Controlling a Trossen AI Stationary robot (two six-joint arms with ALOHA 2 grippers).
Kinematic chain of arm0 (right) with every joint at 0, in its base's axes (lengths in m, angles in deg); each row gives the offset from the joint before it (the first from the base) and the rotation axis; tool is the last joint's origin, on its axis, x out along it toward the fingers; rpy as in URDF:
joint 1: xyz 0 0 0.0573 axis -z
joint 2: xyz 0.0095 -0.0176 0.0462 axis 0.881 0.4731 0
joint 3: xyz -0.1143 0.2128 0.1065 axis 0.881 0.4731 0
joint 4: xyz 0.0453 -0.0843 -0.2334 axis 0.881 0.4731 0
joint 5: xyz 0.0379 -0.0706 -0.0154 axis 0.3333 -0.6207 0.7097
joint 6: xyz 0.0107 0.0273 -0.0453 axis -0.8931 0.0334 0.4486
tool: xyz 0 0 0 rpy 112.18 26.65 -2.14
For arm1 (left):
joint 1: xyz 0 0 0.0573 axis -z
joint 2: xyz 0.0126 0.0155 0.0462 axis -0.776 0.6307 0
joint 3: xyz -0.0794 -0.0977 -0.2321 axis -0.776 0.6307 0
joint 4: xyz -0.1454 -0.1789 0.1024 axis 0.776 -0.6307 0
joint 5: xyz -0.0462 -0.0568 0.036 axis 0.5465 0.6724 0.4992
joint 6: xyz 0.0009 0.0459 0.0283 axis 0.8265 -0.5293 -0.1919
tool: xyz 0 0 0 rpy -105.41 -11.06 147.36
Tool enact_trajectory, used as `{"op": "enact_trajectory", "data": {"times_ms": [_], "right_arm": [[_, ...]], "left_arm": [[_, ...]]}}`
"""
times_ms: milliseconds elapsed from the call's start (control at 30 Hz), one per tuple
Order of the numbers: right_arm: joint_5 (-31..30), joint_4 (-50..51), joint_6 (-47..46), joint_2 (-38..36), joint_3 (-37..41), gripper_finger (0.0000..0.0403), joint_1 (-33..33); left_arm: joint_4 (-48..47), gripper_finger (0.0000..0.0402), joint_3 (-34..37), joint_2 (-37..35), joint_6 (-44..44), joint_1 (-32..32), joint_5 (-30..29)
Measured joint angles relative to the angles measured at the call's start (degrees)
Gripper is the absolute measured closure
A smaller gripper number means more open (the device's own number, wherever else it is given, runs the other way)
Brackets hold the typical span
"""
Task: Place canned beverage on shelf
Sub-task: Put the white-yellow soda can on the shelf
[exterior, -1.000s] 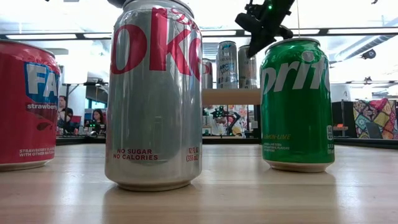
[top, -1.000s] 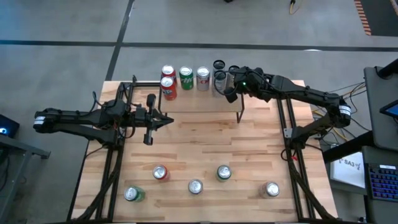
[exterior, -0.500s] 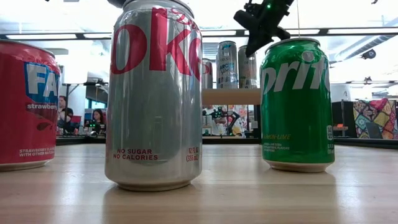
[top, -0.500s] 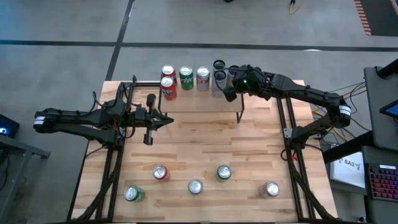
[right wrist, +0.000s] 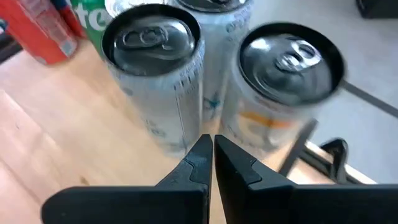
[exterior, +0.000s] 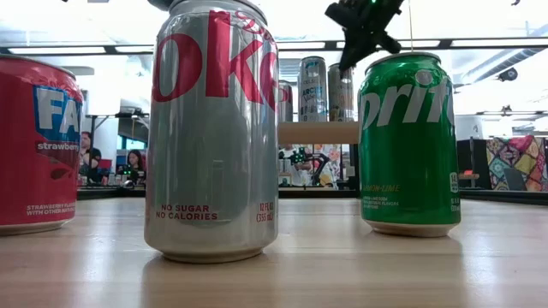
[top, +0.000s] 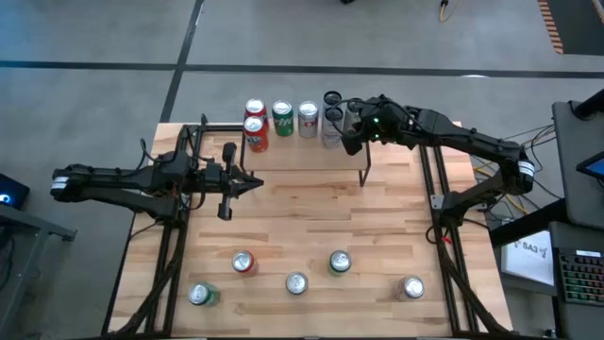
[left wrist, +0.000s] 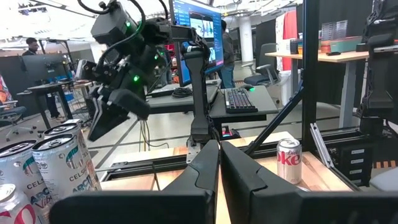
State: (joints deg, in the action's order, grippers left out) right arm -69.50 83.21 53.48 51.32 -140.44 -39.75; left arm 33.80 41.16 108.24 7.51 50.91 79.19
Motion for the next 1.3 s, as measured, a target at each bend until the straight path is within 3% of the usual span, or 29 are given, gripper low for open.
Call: {"op": "enact_trajectory", "data": {"times_ms": [200,1300], "right_arm": [[-2.7,7.7,-1.6,-0.1,-3.3,0.0394,0.0],[-5.0,-2.7,1.4,0.1,-1.2,0.0394,0.4]], "left_arm": [[0.0,0.0402,0.0,0.0,-0.2,0.0,0.0],[0.0,0.0402,0.0,0.0,-0.6,0.0,0.0]]}}
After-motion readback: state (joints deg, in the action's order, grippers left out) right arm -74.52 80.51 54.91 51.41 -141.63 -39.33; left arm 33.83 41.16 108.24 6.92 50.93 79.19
